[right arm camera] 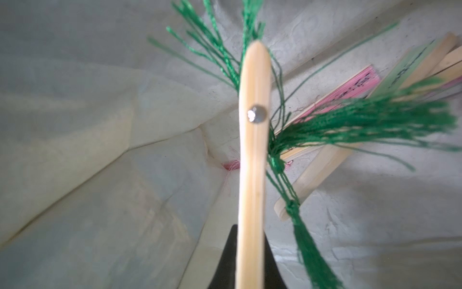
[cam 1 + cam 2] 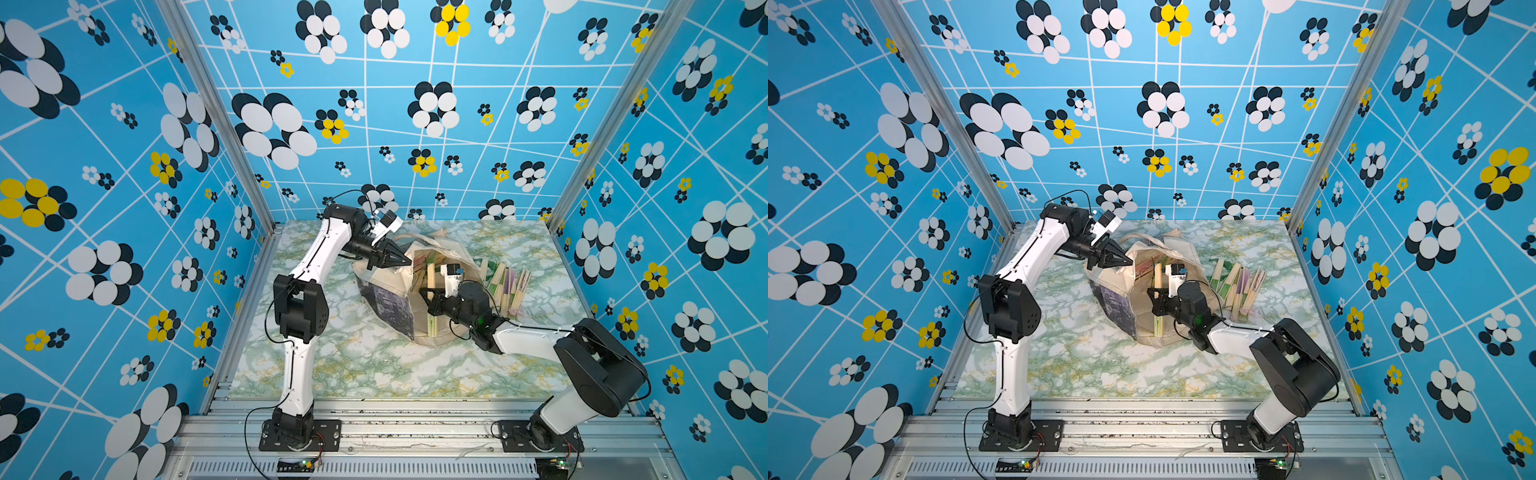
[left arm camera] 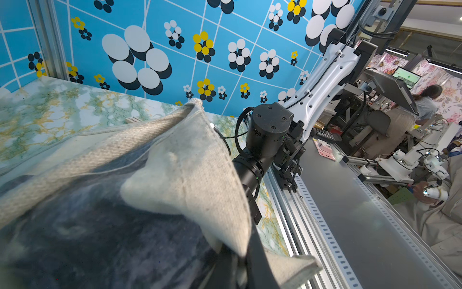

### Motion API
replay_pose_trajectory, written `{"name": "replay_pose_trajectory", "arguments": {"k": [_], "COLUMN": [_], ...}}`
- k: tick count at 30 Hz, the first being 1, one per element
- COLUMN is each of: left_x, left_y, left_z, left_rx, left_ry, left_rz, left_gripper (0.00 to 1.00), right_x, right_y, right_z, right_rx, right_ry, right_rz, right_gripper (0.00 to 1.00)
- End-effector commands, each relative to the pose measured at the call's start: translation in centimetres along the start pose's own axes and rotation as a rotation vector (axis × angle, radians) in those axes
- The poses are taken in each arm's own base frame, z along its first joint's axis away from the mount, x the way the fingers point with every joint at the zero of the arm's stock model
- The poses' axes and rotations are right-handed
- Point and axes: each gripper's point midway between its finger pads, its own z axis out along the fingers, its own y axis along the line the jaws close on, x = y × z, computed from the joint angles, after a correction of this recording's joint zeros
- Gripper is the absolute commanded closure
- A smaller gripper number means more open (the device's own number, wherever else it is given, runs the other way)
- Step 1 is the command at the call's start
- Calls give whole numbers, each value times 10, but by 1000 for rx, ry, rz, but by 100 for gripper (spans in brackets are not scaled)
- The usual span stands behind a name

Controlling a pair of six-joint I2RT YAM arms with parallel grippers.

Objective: Take out the folding fans from the tote bags
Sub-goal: Pick up the folding fan from the canvas bag.

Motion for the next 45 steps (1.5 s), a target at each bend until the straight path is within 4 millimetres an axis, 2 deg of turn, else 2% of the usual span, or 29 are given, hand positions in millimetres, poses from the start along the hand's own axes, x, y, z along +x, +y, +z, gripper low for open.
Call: {"name": "replay_pose_trajectory", "arguments": {"k": [1,6,12,28,34,35,42,45], "left_x": [-5,-7,-8,-4,-1,-1,2,3], "left_y": [-20,-23,-23,-20,-18,-18,-16,-15], "left_z": [-4,-3,-4,-2,-1,-2,-2,-3], "left_rx": [22,23,22,26,29,29,28,26], "left_ry": [-41,-39,-40,-43,-47,-51,-51,-50], "left_rz": [-173,-167,-166,-178,-183,-180,-183,-186], "left_gripper": [100,100,100,100,100,100,100,100], "right_x": [7,13,14,15,24,20,9,-9], "right_y": [-18,-40,-64,-74,-71,-72,-54,-41], "right_z": [-7,-25,-67,-172,-195,-199,-194,-188], "right_rx": [123,360,565,752,735,755,664,606], "right_ry": [64,252,410,632,684,671,560,428], "right_rz": [-63,-173,-294,-391,-396,-398,-344,-320], "right_gripper": [95,98,99,100,99,100,100,100]}}
